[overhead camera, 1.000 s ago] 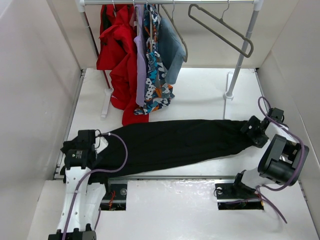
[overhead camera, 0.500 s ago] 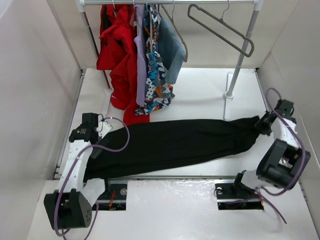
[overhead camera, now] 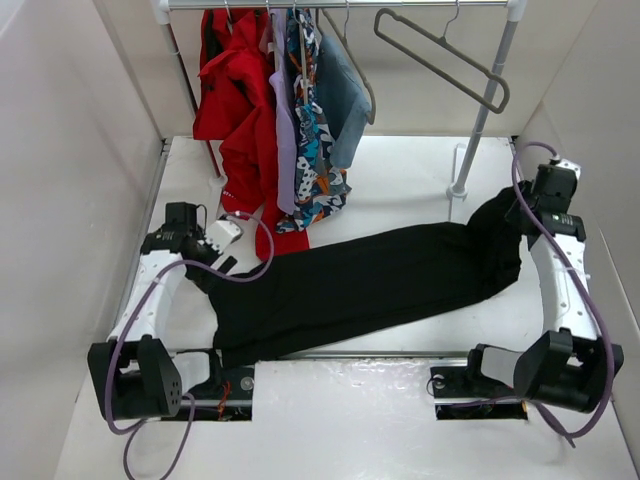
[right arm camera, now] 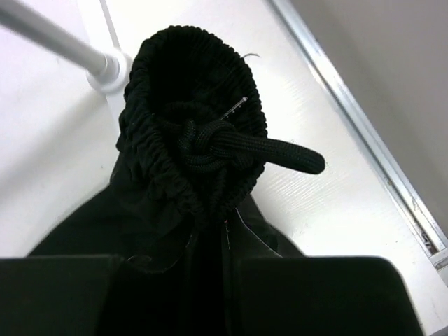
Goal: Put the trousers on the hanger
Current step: Fold the trousers at the center of the board.
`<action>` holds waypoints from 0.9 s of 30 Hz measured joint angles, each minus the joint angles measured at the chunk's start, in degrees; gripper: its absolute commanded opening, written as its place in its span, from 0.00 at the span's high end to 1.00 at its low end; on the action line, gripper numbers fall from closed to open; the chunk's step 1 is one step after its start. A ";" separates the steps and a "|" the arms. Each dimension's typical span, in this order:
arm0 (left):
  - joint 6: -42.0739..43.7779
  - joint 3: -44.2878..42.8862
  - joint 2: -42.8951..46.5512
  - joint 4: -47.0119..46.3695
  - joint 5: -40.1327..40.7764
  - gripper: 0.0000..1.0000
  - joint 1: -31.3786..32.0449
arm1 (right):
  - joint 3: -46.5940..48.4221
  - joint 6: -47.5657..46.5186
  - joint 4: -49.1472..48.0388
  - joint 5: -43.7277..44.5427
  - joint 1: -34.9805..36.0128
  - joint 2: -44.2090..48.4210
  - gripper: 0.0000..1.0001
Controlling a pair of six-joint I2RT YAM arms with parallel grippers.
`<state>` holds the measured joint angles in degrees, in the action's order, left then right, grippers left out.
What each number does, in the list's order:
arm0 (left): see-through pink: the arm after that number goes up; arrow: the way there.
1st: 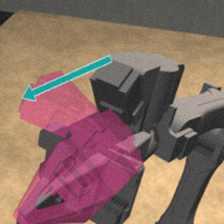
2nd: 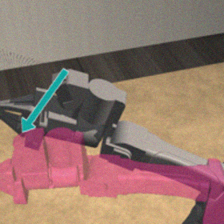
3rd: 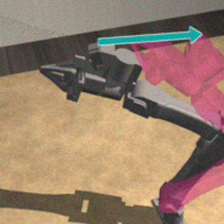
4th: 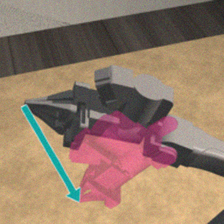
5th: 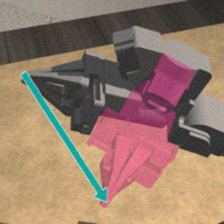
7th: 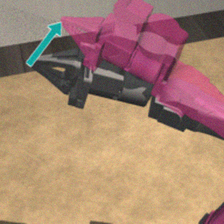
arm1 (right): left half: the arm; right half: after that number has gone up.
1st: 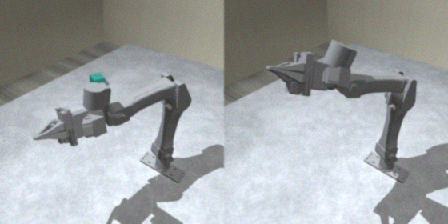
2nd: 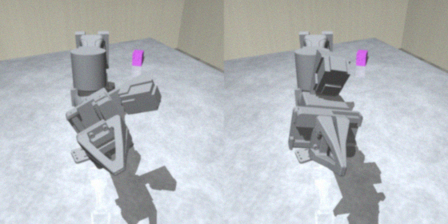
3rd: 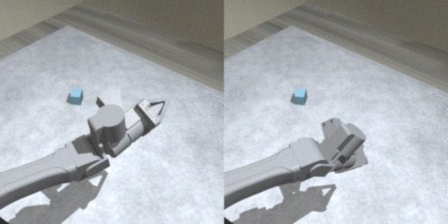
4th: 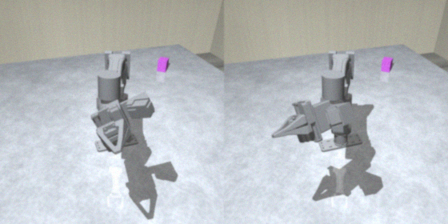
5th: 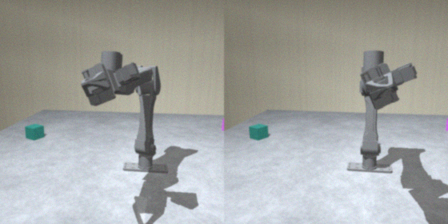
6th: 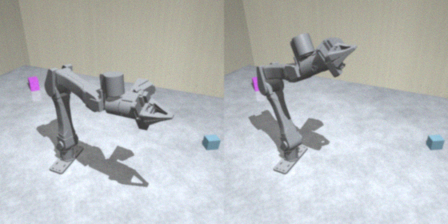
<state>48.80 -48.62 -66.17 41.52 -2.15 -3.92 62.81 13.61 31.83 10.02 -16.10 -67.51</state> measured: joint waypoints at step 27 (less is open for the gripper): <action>1.16 0.98 -13.60 -8.94 -0.33 0.14 18.56 | 33.92 -12.09 16.92 24.92 2.78 -3.26 1.00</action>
<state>49.95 -47.64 -79.77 32.58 -2.48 14.63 96.73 1.52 48.75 34.94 -13.32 -70.76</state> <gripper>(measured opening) 0.854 0.142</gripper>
